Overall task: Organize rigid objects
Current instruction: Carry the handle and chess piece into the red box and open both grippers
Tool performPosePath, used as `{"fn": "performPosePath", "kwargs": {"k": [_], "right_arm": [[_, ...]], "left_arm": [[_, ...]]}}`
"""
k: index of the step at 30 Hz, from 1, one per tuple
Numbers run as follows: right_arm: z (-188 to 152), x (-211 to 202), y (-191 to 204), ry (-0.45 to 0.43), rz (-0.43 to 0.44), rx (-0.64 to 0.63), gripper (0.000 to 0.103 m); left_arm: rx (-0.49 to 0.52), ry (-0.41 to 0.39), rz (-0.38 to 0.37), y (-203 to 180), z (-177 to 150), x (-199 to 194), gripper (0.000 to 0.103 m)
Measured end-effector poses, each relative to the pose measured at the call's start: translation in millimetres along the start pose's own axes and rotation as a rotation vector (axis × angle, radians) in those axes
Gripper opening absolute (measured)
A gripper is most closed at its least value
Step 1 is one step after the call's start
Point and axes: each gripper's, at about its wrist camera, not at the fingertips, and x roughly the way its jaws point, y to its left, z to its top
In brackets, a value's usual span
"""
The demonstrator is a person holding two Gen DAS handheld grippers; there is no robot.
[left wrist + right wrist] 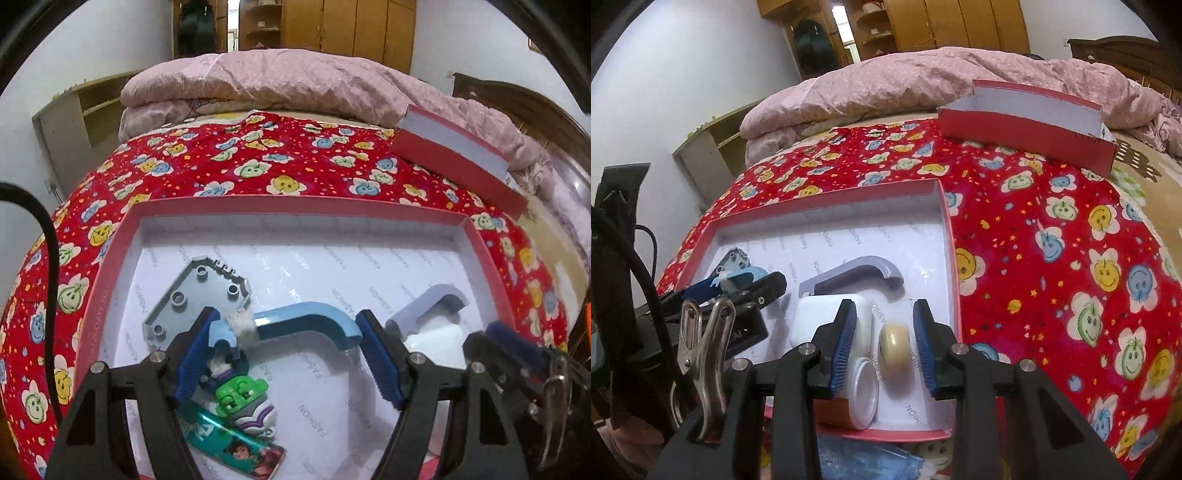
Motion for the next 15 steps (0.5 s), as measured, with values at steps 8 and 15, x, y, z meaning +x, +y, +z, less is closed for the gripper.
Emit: {"fn": "performPosePath", "kwargs": {"k": [8,15], "right_arm": [[0.2,-3.3,3.3,0.0,-0.002,-0.028,0.036],[1.4,-15.0,11.2,-0.042,0.019,-0.05,0.061]], "left_arm": [[0.014,-0.011,-0.004,0.2,-3.8,-10.7,0.08],[0.008,-0.017,-0.036,3.9,-5.8,-26.3,0.084]]}}
